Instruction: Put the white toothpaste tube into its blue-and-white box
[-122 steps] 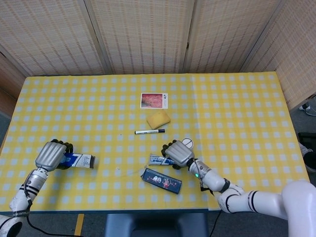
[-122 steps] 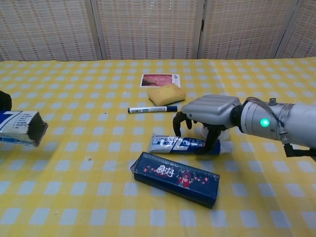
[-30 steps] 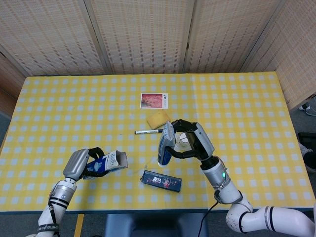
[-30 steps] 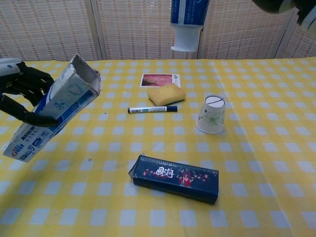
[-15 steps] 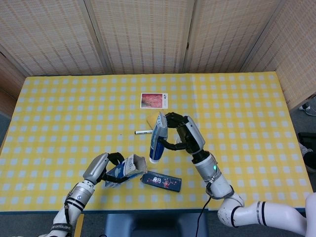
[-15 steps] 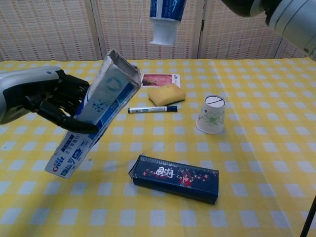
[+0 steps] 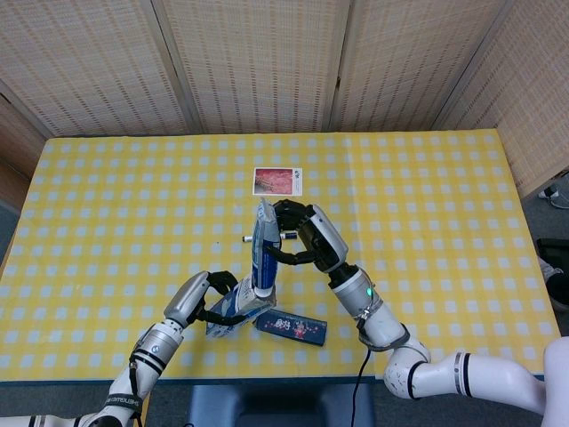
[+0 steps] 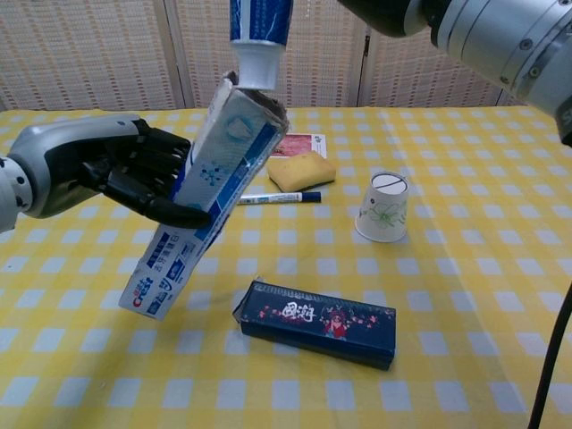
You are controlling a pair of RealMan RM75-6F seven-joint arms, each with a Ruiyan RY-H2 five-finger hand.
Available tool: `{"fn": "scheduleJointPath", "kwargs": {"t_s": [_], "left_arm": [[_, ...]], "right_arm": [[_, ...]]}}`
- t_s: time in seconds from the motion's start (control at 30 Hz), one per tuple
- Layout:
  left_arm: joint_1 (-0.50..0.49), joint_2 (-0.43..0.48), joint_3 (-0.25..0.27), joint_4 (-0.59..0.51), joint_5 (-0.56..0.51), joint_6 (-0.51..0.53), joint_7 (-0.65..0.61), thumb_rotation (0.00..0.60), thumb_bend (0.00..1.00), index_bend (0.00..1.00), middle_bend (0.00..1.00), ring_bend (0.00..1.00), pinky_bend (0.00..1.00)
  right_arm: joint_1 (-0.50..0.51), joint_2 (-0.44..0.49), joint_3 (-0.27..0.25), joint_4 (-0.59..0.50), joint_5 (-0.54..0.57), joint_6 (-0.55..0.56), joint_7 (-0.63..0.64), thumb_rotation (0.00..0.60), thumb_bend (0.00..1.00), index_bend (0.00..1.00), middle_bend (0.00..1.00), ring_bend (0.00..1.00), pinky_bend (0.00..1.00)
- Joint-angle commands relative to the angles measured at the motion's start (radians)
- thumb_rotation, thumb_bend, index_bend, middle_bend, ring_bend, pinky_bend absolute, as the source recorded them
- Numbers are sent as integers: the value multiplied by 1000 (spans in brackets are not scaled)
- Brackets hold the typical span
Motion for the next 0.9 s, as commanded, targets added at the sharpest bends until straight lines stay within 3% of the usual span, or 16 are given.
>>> {"fn": "scheduleJointPath", "kwargs": {"t_s": [0.03, 0.5, 0.9], "left_arm": [[-2, 17, -11, 2, 3, -22, -40, 600, 201, 654, 646, 516, 422], [-5, 60, -16, -10, 22, -68, -140, 600, 202, 653, 646, 514, 417], [7, 102, -45, -3, 59, -110, -282, 600, 202, 653, 646, 514, 417]], "right_arm": [[13, 7, 6, 0, 14, -28, 1, 600, 361, 756, 617, 690, 663], [32, -41, 12, 74, -27, 0, -19, 600, 361, 757, 617, 689, 663], [53, -43, -13, 113, -75, -26, 62, 600, 361, 759, 617, 685, 663]]}}
